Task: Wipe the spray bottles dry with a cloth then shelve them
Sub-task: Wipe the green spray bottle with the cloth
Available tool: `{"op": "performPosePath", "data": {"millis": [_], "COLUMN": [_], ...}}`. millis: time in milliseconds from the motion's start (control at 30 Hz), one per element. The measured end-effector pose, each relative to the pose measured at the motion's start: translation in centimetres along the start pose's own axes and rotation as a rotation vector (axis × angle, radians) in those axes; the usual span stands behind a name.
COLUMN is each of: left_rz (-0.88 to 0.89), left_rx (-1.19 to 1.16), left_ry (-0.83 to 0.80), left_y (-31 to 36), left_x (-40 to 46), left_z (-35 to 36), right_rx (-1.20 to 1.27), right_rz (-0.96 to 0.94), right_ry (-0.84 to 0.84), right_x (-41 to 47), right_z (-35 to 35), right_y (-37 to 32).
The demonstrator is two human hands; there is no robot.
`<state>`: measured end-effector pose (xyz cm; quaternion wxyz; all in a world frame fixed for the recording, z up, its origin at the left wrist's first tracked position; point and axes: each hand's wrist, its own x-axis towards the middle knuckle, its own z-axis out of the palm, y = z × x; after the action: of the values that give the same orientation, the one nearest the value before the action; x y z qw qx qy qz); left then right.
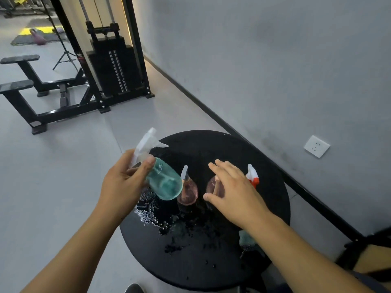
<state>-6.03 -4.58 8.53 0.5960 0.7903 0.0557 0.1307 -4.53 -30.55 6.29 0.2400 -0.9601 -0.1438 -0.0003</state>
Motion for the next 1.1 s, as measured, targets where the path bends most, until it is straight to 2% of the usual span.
{"op": "performPosePath", "data": {"millis": [233, 533, 867, 1100], "left_rz": [0.005, -0.021, -0.051, -0.073], "left_rx": [-0.065, 0.028, 0.072, 0.121], "left_ry": [-0.056, -0.110, -0.233, -0.244], "left_y": [2.7, 1.0, -1.4, -1.6], "left_x": [-3.1, -5.7, -4.9, -3.3], "left_z": [3.1, 7.3, 9.1, 10.4], "right_rx": [-0.057, -0.088, -0.181, -0.218], "right_rz": [0.118, 0.276, 0.268, 0.239], "right_ry": [-0.018, -0.167, -0.380, -0.536], "right_x": [-5.4, -9.0, -7.2, -6.6], "right_z": [-0.3, 2.5, 7.1, 9.5], "right_y": [3.4, 9.5, 13.3, 15.2]}}
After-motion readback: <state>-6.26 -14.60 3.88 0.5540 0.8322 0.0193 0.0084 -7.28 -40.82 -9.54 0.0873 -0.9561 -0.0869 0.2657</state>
